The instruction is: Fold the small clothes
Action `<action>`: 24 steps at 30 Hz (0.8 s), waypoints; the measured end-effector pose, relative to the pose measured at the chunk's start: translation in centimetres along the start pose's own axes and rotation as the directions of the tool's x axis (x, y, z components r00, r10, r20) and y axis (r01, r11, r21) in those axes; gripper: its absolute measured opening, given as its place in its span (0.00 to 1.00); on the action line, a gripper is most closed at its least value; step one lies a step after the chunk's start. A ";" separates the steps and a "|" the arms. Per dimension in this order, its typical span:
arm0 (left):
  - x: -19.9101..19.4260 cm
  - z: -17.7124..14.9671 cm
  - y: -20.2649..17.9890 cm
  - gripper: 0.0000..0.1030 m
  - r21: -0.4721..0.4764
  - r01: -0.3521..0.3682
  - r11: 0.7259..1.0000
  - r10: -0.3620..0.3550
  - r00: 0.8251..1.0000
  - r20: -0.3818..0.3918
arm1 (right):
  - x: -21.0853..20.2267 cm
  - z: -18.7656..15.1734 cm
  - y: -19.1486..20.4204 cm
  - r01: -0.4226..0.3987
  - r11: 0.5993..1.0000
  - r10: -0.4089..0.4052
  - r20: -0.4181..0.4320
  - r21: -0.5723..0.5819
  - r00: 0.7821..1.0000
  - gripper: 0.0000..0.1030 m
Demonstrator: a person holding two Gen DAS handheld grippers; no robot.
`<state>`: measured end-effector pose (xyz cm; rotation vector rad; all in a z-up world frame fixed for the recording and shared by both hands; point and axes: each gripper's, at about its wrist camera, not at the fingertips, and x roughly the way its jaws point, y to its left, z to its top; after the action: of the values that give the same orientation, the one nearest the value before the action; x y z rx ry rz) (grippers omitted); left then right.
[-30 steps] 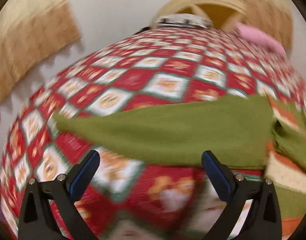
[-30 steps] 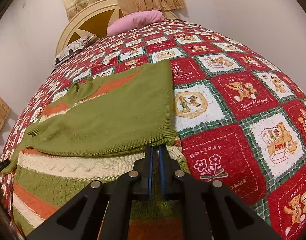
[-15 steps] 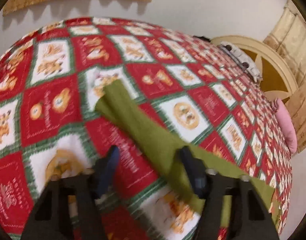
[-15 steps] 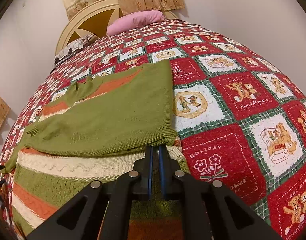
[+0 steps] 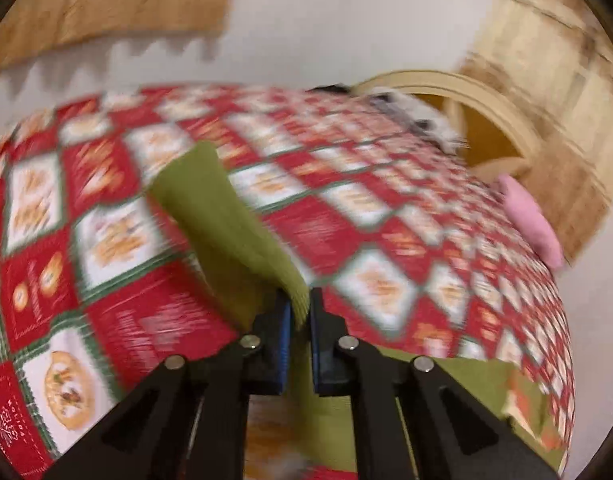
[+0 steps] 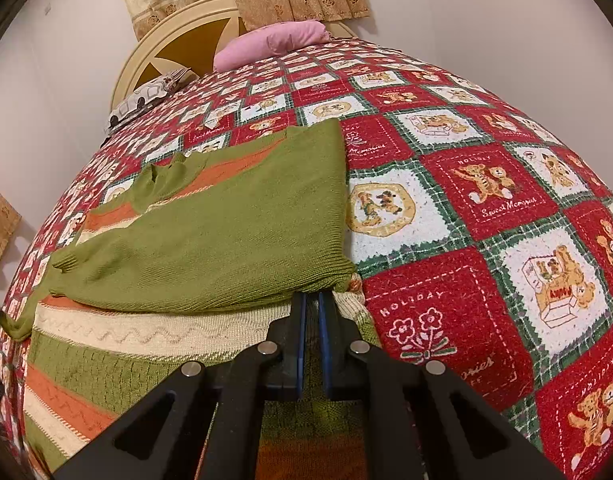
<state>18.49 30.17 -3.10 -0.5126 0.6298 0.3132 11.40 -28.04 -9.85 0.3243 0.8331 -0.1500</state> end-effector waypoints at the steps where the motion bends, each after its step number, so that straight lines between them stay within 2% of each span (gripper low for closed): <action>1: -1.0 -0.3 -2.8 0.08 0.064 0.049 0.997 -0.051 0.998 0.021 | 0.0 0.0 0.0 0.000 1.000 0.000 0.000 0.000 1.000 0.06; 2: -1.5 -0.5 -4.4 0.08 0.101 0.076 0.992 -0.079 0.996 0.030 | 0.0 0.0 0.0 0.000 1.000 0.000 0.000 0.000 1.000 0.06; 4: -3.1 -2.0 -9.6 0.08 0.218 0.157 0.963 -0.168 0.985 0.036 | 0.0 0.0 0.0 0.000 1.000 0.000 0.000 0.000 1.000 0.06; 7: -4.9 -6.0 -17.2 0.08 0.370 0.274 0.888 -0.291 0.957 -0.008 | 0.0 0.0 0.0 0.000 1.000 0.000 0.000 0.000 1.000 0.06; 9: -5.2 -8.7 -20.8 0.08 0.444 0.312 0.840 -0.328 0.944 -0.043 | 0.0 0.0 0.0 -0.001 1.000 0.001 0.000 0.001 1.000 0.06; 13: -4.4 -16.2 -26.5 0.08 0.576 0.344 0.741 -0.321 0.936 -0.146 | 0.0 0.0 0.0 -0.001 1.000 0.001 0.000 0.001 1.000 0.06; 18: -2.2 -21.9 -27.9 0.08 0.652 0.315 0.690 -0.196 0.948 -0.250 | 0.0 0.0 0.0 0.000 1.000 0.000 0.000 0.000 1.000 0.06; 20: -2.8 -21.9 -28.0 0.09 0.649 0.314 0.693 -0.195 0.948 -0.251 | 0.0 0.0 -0.1 -0.001 1.000 0.001 0.000 0.000 1.000 0.06; 21: -3.0 -21.4 -27.9 0.12 0.640 0.323 0.698 -0.196 0.945 -0.262 | 0.0 0.0 -0.1 -0.001 1.000 0.001 0.000 0.000 1.000 0.06; 23: -3.1 -21.2 -27.7 0.30 0.641 0.344 0.686 -0.183 0.934 -0.306 | 0.0 0.0 -0.1 -0.004 1.000 0.004 0.000 0.003 1.000 0.06; 24: -3.3 -21.0 -27.2 0.52 0.643 0.349 0.681 -0.170 0.930 -0.325 | 0.0 0.0 -0.1 -0.006 1.000 0.006 -0.001 0.004 1.000 0.06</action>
<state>17.51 -4.24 -5.77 0.1046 0.8429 -0.2794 11.39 -28.11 -9.84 0.3308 0.8326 -0.1464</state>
